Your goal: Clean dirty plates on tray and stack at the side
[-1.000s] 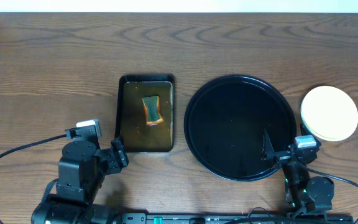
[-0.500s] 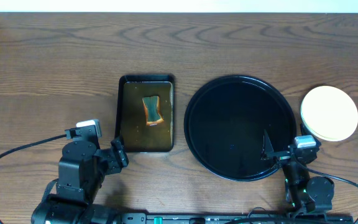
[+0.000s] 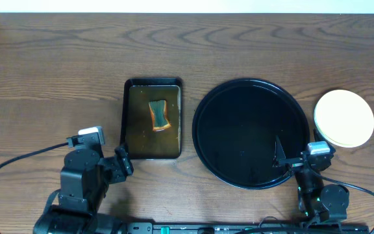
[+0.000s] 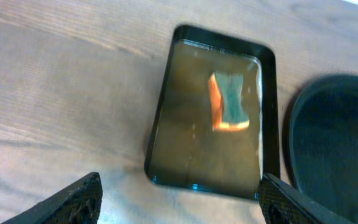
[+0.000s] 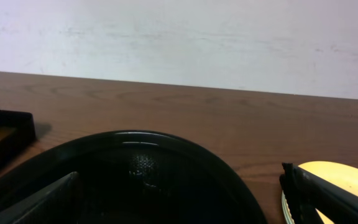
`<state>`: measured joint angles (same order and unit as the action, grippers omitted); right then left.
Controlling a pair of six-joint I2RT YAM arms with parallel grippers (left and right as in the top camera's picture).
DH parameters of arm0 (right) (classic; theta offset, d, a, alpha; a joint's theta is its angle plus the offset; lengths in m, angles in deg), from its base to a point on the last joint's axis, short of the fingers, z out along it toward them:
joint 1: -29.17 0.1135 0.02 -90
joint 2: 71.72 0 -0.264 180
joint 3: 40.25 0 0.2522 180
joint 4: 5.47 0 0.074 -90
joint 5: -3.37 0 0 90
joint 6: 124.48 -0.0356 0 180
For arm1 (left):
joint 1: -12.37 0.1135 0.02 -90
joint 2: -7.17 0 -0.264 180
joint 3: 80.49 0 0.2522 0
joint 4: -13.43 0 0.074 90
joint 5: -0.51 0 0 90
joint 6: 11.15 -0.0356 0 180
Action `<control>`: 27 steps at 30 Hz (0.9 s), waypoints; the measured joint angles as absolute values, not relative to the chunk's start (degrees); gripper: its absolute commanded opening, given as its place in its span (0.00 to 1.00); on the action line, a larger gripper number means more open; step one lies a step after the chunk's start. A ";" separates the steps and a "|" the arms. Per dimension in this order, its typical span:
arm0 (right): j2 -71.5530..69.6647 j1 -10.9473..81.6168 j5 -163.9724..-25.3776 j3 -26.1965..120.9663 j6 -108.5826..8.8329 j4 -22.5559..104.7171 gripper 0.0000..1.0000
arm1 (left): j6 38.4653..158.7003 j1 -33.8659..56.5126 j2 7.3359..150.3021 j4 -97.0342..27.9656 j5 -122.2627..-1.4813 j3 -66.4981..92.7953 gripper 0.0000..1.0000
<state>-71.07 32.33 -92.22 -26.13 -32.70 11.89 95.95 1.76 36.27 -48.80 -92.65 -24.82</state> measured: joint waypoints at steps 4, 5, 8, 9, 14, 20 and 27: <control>-71.07 32.33 -92.24 -26.11 -32.67 11.87 0.99 | 93.28 4.43 31.62 -41.04 -90.29 -31.83 0.81; -71.07 32.33 -92.26 -26.11 -32.67 11.87 0.99 | 92.41 5.19 29.76 -38.33 -89.37 -34.52 0.81; -71.07 32.33 -92.30 -26.11 -32.67 11.89 0.99 | 91.05 7.05 24.10 -31.57 -87.23 -41.95 0.81; -71.07 32.33 -92.33 -26.11 -32.67 11.87 0.99 | 90.79 7.55 22.31 -29.45 -86.50 -44.27 0.81; -71.09 32.33 -92.43 -26.11 -32.61 11.89 0.99 | 90.31 9.08 14.18 -16.16 -84.91 -54.30 0.81; -71.07 32.33 -92.43 -26.11 -32.52 11.91 0.99 | 88.85 9.30 7.90 6.70 -86.37 -64.09 0.81; -71.09 32.33 -92.41 -26.11 -32.52 11.85 0.99 | 87.38 9.32 7.93 -1.37 -86.75 -66.02 0.81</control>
